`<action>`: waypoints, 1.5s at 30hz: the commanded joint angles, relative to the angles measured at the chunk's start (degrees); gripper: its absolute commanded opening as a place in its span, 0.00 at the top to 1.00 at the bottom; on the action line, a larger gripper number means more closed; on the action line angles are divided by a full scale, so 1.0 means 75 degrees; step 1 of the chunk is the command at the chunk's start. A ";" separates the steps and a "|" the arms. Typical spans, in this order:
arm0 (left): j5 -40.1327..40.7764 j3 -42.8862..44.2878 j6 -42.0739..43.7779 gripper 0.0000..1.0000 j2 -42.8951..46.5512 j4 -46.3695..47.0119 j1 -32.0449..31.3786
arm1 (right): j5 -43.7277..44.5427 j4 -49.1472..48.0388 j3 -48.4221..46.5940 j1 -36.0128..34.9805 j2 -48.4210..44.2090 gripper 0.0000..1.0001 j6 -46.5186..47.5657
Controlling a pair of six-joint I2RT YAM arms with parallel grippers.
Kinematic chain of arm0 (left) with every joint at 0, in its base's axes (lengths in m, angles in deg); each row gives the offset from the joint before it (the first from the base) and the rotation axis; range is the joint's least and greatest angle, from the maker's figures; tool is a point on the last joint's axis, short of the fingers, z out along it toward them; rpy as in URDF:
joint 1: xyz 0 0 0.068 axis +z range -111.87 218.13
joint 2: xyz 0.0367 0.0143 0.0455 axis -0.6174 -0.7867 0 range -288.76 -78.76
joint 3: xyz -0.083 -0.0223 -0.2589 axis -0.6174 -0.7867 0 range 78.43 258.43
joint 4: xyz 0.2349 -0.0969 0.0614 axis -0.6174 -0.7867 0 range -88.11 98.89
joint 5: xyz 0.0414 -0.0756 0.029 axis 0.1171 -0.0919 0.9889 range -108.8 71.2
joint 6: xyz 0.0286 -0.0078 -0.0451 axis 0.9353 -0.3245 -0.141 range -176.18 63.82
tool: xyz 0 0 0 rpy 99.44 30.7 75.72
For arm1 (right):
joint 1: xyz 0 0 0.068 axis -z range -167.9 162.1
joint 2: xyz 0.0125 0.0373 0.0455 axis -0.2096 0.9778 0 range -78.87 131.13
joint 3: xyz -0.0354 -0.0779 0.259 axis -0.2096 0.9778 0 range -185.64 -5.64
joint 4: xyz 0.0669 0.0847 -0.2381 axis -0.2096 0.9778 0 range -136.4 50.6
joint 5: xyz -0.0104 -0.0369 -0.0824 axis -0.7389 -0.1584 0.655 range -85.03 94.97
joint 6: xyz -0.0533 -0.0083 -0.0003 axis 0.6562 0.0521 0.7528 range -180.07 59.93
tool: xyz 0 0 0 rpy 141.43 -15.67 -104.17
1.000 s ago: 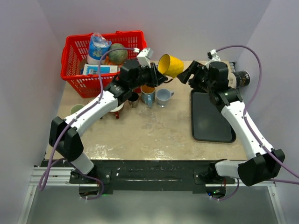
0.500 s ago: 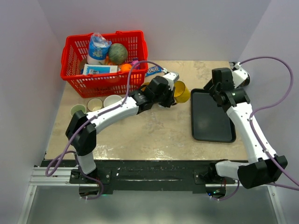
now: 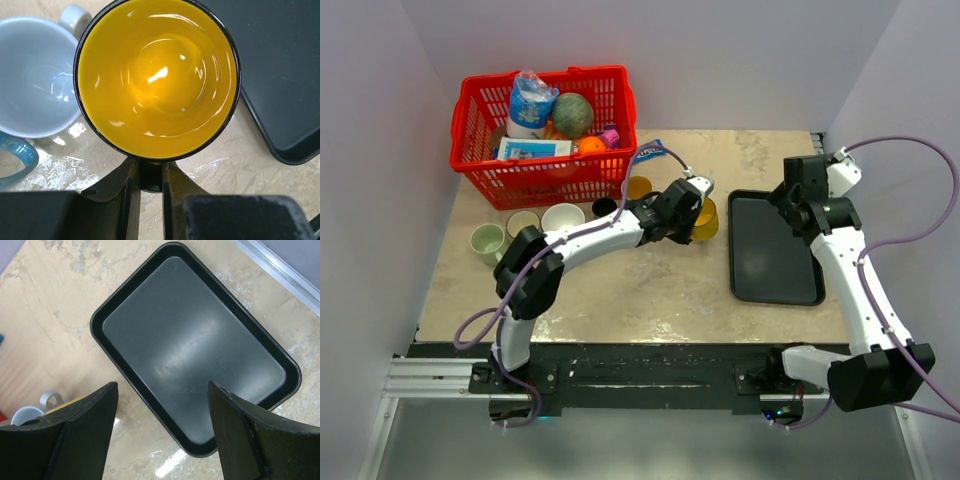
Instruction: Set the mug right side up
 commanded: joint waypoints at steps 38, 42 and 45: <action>0.0212 -0.0045 0.0454 0.01 0.0462 0.0865 -0.0102 | -0.1641 -0.0798 0.0428 0.0502 0.0009 0.22 0.0606; 0.0433 -0.0469 0.0162 0.01 0.1597 0.0422 -0.0090 | -0.2425 -0.1242 0.0381 0.0502 -0.0049 0.21 0.0817; 0.0889 -0.0610 0.0044 0.01 0.2358 0.0011 -0.0090 | -0.2942 -0.1641 0.0287 0.0502 -0.0143 0.21 0.0935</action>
